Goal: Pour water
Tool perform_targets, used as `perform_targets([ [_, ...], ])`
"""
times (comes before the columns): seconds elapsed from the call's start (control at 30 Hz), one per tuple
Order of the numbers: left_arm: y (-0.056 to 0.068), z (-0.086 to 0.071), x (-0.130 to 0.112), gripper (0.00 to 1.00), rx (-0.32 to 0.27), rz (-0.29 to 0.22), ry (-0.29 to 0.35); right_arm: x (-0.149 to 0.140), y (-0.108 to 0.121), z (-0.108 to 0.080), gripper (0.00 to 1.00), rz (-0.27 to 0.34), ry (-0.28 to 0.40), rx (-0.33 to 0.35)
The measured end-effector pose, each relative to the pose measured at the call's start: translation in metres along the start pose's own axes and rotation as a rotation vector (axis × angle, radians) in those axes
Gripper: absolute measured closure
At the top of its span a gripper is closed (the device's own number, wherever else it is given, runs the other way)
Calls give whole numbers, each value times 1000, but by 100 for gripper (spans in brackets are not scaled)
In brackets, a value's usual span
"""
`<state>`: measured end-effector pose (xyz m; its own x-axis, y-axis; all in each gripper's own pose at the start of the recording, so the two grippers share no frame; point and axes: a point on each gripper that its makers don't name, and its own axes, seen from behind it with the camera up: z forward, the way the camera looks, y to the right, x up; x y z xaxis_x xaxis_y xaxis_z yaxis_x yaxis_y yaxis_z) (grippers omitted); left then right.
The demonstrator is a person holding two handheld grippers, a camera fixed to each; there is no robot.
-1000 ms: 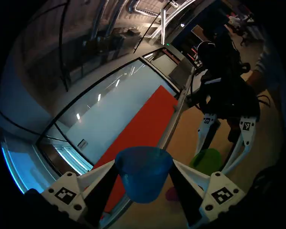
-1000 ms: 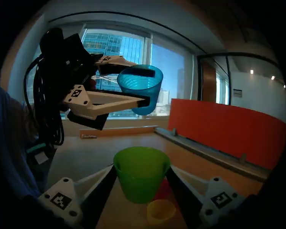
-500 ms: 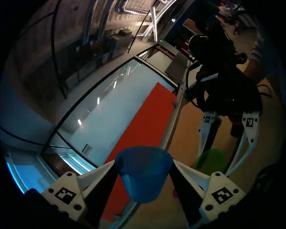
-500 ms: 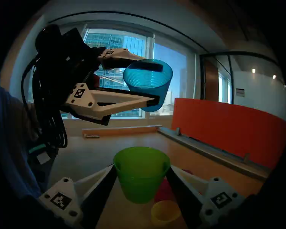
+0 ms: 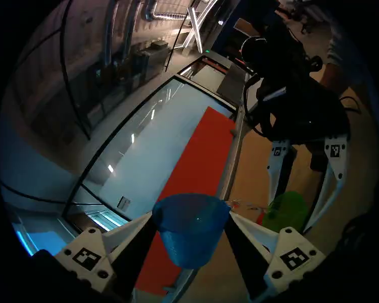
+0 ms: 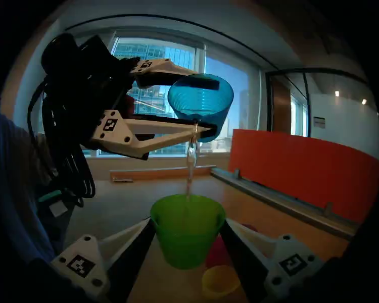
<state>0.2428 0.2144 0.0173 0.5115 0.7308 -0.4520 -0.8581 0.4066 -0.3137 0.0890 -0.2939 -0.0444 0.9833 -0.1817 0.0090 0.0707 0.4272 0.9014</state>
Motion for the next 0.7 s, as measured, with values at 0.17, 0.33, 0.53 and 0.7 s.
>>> perform_targets([
  [0.17,-2,1,0,13,5,18,-1,2,0,0,10,-1,2,1],
  [0.33,-5,1,0,13,10,37,1,3,0,0,10,-5,3,0],
  [0.53,-9,0,2,13,17,53,6,4,1,0,10,-5,5,-1],
  [0.7,-11,-1,2,13,20,67,9,4,2,0,10,-6,7,-3],
])
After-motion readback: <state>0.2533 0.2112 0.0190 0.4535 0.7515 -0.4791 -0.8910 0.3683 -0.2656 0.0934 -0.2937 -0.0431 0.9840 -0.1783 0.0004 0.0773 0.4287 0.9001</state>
